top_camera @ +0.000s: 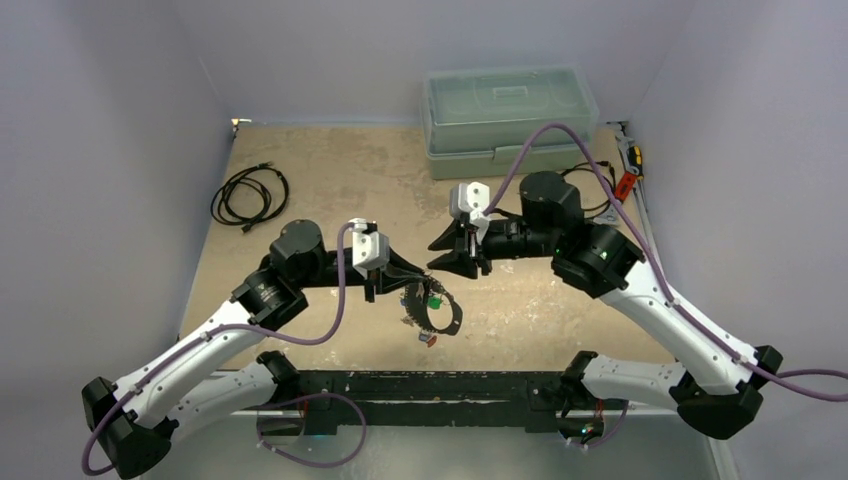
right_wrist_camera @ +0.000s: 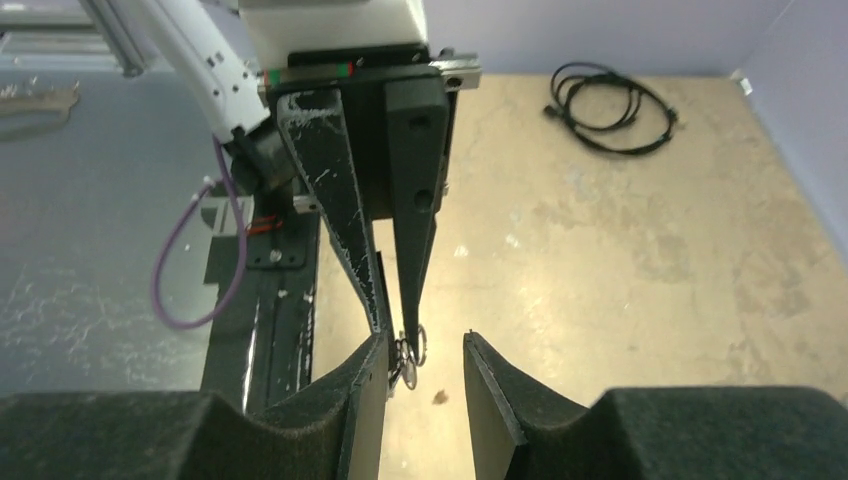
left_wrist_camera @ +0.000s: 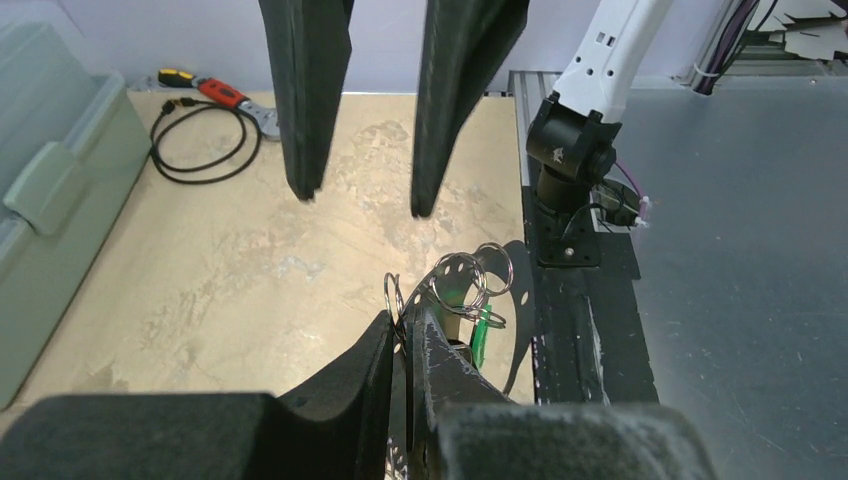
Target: Put the keys on the keyring
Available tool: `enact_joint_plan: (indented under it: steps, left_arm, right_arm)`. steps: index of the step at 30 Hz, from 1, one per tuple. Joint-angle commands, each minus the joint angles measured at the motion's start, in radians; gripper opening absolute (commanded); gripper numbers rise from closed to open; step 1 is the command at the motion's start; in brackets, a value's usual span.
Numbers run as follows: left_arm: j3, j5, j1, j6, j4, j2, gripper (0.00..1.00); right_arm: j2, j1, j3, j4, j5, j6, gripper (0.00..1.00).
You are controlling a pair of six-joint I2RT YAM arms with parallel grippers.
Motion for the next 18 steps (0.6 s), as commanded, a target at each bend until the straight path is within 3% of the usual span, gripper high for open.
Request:
enact_joint_plan:
  steps: [1, 18]
  left_arm:
    - [0.064, 0.046, -0.001, 0.019, 0.012, 0.023, 0.00]
    - [0.059, 0.089, -0.001, 0.016, 0.012, 0.035, 0.00]
  right_arm:
    - [0.015, 0.005, 0.052, -0.136, -0.050, -0.066, 0.37]
    - [0.105, 0.005, 0.079, -0.203, -0.057, -0.110, 0.34]
